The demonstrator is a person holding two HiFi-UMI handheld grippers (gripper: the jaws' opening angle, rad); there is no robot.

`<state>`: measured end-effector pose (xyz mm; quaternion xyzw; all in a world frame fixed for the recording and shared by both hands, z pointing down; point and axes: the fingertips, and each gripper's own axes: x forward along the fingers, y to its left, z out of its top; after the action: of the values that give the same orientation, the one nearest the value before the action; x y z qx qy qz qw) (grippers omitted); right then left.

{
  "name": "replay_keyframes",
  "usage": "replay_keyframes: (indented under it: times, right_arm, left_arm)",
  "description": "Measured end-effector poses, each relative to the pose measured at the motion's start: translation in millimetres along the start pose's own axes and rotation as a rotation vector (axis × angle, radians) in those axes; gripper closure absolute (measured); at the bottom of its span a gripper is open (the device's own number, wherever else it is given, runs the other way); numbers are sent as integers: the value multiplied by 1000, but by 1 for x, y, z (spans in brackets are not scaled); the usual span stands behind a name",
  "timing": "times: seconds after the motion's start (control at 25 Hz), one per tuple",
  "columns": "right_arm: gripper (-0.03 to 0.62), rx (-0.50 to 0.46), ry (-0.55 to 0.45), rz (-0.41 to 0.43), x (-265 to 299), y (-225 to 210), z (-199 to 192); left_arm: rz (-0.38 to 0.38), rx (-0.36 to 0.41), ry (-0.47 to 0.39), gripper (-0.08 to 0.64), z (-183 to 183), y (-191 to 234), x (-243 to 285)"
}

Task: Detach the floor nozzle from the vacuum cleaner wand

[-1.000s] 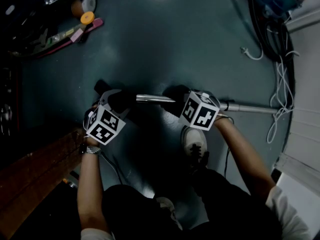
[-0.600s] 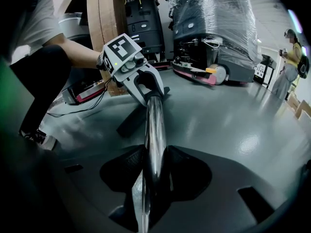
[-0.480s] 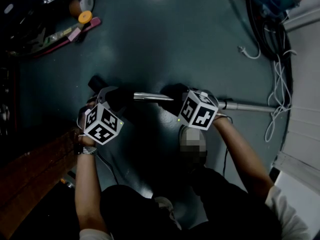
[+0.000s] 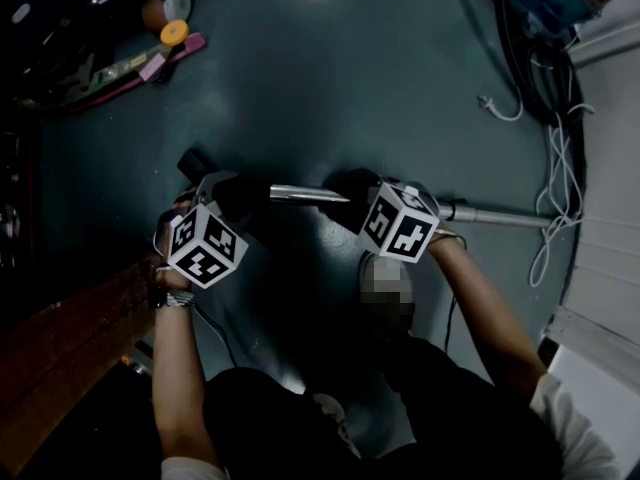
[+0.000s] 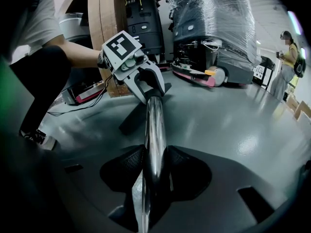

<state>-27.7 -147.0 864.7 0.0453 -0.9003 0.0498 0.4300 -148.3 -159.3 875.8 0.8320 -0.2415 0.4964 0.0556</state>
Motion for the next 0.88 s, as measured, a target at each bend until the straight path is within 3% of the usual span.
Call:
replay_keyframes:
  times: [0.24,0.48,0.88]
  right_arm:
    - [428,-6,-5,10,-3,1,-1]
    - [428,36,16,-13,5,-7,-10]
    - [419,91,115,-151,25,-49,-33]
  left_arm:
    - [95,-198,-39,344,-44,28,-28]
    - [-13,-187,10,342,-57,-2,-17]
    - [-137,-129,6,342,-37,-36,2]
